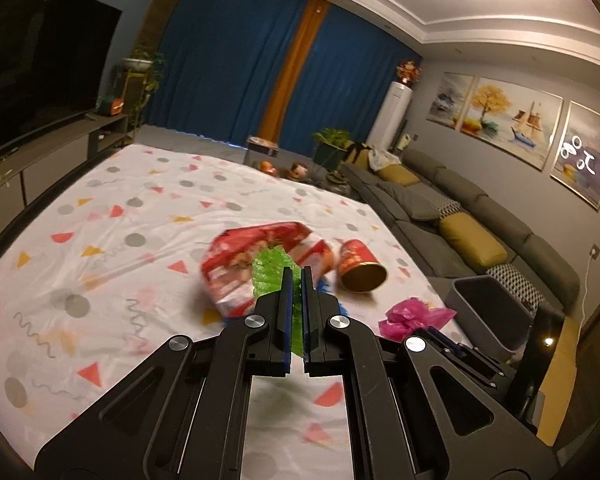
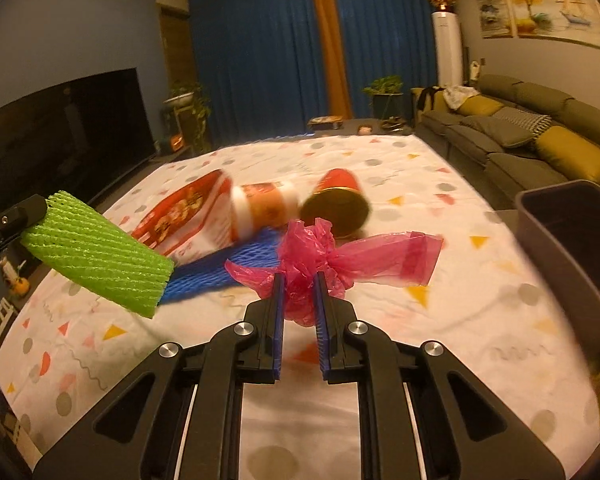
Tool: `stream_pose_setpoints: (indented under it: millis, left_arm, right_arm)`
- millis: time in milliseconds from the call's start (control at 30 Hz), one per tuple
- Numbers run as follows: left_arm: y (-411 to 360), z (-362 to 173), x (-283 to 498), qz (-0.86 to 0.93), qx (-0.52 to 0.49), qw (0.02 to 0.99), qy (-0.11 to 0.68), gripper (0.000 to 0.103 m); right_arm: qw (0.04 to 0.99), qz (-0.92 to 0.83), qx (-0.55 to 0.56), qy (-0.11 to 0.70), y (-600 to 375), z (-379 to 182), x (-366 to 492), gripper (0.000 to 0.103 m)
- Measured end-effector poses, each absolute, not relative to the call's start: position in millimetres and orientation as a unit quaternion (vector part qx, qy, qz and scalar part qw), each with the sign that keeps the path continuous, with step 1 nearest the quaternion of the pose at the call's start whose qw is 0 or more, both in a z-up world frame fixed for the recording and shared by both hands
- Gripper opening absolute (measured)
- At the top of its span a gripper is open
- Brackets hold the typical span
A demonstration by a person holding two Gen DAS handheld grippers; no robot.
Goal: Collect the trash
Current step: 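Carry the green net and pink bag over the grey bin with both grippers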
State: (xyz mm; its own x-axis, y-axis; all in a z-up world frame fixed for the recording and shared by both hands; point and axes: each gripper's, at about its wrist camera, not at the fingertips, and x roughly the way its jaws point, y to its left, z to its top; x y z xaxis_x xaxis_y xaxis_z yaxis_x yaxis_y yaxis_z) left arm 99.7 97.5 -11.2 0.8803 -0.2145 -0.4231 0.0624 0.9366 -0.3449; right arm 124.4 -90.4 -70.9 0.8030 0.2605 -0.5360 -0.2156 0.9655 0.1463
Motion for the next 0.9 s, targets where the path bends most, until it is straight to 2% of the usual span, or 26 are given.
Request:
stream_pose_setpoints:
  millis: [633, 900]
  left_arm:
    - [-1.5, 1.4, 128.8, -0.151, -0.119, 0.952, 0.24, 0.003]
    - [-86.2, 18.8, 162.0, -0.225, -0.099, 0.941, 0.233, 0.003]
  right_arm:
    - [0.97, 0.042, 0.07, 0.23, -182.0, -46.7, 98.3, 0.015]
    - [0.977, -0.047, 0.073, 0.196, -251.2, -34.2, 92.9, 0.015]
